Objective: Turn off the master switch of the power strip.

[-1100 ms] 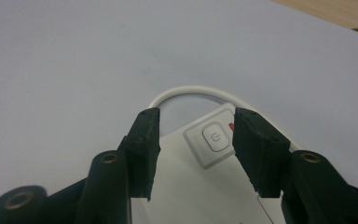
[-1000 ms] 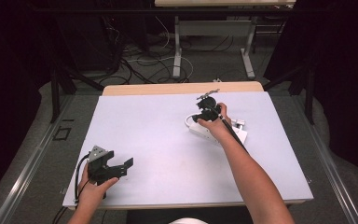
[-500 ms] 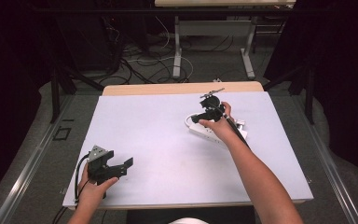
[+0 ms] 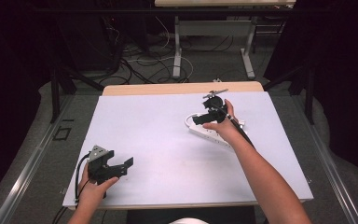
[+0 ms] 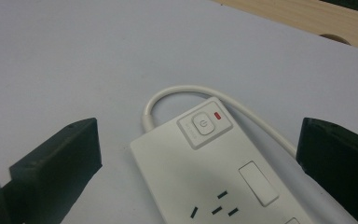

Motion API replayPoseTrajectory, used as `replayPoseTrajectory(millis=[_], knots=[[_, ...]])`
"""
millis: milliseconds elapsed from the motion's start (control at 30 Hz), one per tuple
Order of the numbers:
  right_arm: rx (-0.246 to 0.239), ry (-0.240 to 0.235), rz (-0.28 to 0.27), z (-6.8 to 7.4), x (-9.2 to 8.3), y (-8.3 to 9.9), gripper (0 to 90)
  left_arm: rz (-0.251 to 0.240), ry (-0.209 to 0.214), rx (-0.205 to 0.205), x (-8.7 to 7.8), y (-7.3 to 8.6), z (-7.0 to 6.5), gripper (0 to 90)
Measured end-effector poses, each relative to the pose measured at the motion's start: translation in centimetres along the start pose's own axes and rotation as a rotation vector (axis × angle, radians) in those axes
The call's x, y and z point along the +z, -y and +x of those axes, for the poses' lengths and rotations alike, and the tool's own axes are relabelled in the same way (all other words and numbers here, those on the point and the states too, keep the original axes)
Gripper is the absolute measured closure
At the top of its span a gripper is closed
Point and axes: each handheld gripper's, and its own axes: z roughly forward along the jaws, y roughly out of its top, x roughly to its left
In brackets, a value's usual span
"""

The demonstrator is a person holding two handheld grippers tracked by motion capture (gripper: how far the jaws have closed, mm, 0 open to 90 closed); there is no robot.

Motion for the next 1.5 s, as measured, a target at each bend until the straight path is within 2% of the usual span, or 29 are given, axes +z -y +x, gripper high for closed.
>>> replayPoseTrajectory(millis=[67,167,233,633,700,800,1100,1267,1367,1500], knots=[[0.011,0.002,-0.002,0.2,-0.2,0.1,0.0,-0.005,-0.001,-0.006,0.0,0.0,0.0,9.3],[-0.006,0.015,-0.004,0.4,-0.6,0.1,0.0,-0.003,0.0,-0.004,0.1,0.0,-0.1,9.3],[-0.019,0.011,-0.005,0.5,-0.8,0.2,0.0,-0.003,0.001,-0.004,0.1,0.0,0.0,9.3],[-0.028,-0.017,-0.018,1.3,-2.5,0.6,0.0,0.001,0.003,-0.001,0.0,0.0,-0.1,9.0],[-0.038,-0.014,-0.023,1.3,-2.8,0.7,0.0,-0.007,-0.008,0.005,0.0,0.0,-0.1,8.0],[-0.036,-0.028,-0.026,1.5,-3.3,0.8,0.0,-0.022,-0.013,-0.01,0.0,0.0,0.0,5.8],[-0.061,-0.051,-0.034,1.8,-4.3,1.5,0.0,-0.034,-0.028,-0.01,-0.1,0.0,0.1,2.0],[-0.079,-0.058,-0.048,1.9,-5.1,2.0,0.0,-0.035,-0.031,-0.023,-0.1,0.0,0.1,0.4],[-0.075,-0.067,-0.049,2.0,-5.7,2.3,0.0,-0.043,-0.062,-0.024,0.0,0.0,0.2,0.4],[-0.086,-0.055,-0.035,2.0,-6.2,2.8,0.0,-0.043,-0.072,-0.029,0.0,0.0,0.3,0.4]])
